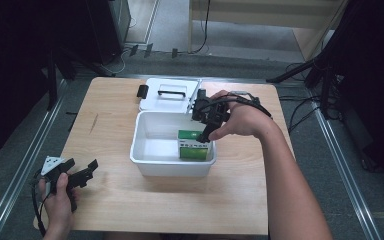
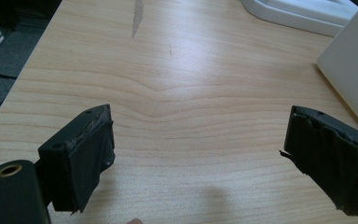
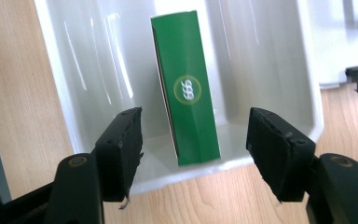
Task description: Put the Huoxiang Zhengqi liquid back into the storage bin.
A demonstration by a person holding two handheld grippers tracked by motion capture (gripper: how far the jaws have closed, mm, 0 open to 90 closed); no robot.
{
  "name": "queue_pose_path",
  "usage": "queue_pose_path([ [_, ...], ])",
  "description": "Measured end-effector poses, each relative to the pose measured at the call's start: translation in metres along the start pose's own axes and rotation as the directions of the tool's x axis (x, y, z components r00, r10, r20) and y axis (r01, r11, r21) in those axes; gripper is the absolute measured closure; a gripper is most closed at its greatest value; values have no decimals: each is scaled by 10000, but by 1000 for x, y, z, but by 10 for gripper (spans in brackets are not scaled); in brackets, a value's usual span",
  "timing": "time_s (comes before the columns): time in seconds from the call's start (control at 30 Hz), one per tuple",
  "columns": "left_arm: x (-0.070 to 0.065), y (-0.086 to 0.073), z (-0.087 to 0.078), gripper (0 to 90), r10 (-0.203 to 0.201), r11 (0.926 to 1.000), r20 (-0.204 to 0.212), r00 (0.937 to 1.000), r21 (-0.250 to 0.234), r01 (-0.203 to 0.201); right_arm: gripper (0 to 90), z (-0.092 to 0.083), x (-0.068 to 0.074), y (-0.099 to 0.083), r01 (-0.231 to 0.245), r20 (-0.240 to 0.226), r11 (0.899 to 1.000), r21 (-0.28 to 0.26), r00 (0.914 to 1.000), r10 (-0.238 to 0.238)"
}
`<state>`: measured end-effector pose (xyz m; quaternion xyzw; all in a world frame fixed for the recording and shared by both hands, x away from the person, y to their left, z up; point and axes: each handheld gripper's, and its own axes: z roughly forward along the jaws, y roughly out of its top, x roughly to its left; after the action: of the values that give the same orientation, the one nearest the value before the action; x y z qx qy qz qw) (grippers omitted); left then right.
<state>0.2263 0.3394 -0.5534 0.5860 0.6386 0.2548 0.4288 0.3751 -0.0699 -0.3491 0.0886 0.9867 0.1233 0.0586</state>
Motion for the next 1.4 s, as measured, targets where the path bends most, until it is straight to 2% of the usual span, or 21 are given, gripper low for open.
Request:
queue_pose_path([
  [0.1, 0, 0, 0, 92, 10, 10000, -6, 10000, 1, -10, 350, -3, -2, -5, -23, 92, 10000, -35, 10000, 23],
  [0.17, 0, 0, 0, 92, 13, 10000, -13, 10000, 4, -13, 342, -7, -2, -10, -242, 229, 9997, -39, 9994, 242],
  [0.37, 0, 0, 0, 92, 12, 10000, -14, 10000, 7, -12, 349, -16, -5, -24, -798, 358, 9948, -640, 9960, 822],
  [0.4, 0, 0, 0, 92, 5, 10000, -13, 10000, 5, -5, 342, -17, -6, -30, -1138, 373, 9900, -839, 9924, 1172],
  [0.5, 0, 0, 0, 92, 1, 10000, -12, 10000, 7, -1, 339, -18, -7, -36, -1372, 390, 9855, -999, 9891, 1417],
  [0.6, 0, 0, 0, 92, 0, 10000, -10, 10000, -3, 0, 337, -19, -10, -49, -1887, 406, 9713, -1451, 9797, 1964],
  [0.63, 0, 0, 0, 92, 3, 10000, -9, 10000, -1, -3, 337, -19, -10, -49, -1887, 406, 9713, -1451, 9797, 1964],
  [0.73, 0, 0, 0, 92, -1, 10000, -8, 10000, -9, 1, 329, -20, -12, -60, -2420, 483, 9522, -1865, 9658, 2549],
  [0.8, 0, 0, 0, 92, -3, 10000, -14, 10000, -16, 3, 312, -20, -13, -68, -2795, 564, 9340, -2226, 9527, 2985],
  [0.83, 0, 0, 0, 92, -3, 10000, -18, 10000, -22, 2, 293, -21, -14, -77, -3302, 676, 9052, -2677, 9307, 3595],
  [0.87, 0, 0, 0, 92, -1, 10000, -20, 10000, -22, 1, 293, -21, -14, -77, -3302, 676, 9052, -2677, 9307, 3595],
  [0.9, 0, 0, 0, 92, 2, 10000, -19, 10000, -23, -2, 281, -21, -14, -80, -3443, 746, 8949, -2839, 9225, 3786],
  [0.97, 0, 0, 0, 92, 44, 10000, -18, 10000, 2, -44, 278, -20, -14, -90, -3961, 864, 8615, -3178, 8927, 4423],
  [1.07, 0, 0, 0, 92, 53, 10000, -23, 10000, 6, -53, 247, -19, -13, -101, -4158, 1262, 8266, -3792, 8618, 4913],
  [1.1, 0, 0, 0, 92, 58, 10000, -32, 10000, 9, -58, 230, -18, -12, -106, -4372, 1299, 8056, -3997, 8430, 5220],
  [1.13, 0, 0, 0, 92, 62, 10000, -35, 10000, 10, -62, 221, -17, -11, -110, -4461, 1358, 7921, -4166, 8310, 5394],
  [1.17, 0, 0, 0, 92, 64, 10000, -36, 10000, 7, -64, 198, -17, -9, -114, -4603, 1464, 7765, -4303, 8133, 5632],
  [1.23, 0, 0, 0, 92, 56, 10000, -22, 10000, 17, -56, 136, -15, -6, -121, -4845, 1504, 7438, -4604, 7832, 6033],
  [1.27, 0, 0, 0, 92, 39, 10000, 9, 10000, 24, -39, 125, -14, -4, -125, -4910, 1429, 7320, -4723, 7768, 6133],
  [1.3, 0, 0, 0, 92, 53, 10000, -1, 10000, 11, -53, 124, -14, -2, -128, -4807, 1437, 7296, -4864, 7797, 6094],
  [1.4, 0, 0, 0, 92, 46, 10000, 8, 10000, 9, -46, 97, -11, 4, -140, -4750, 1481, 6965, -5378, 7600, 6328],
])
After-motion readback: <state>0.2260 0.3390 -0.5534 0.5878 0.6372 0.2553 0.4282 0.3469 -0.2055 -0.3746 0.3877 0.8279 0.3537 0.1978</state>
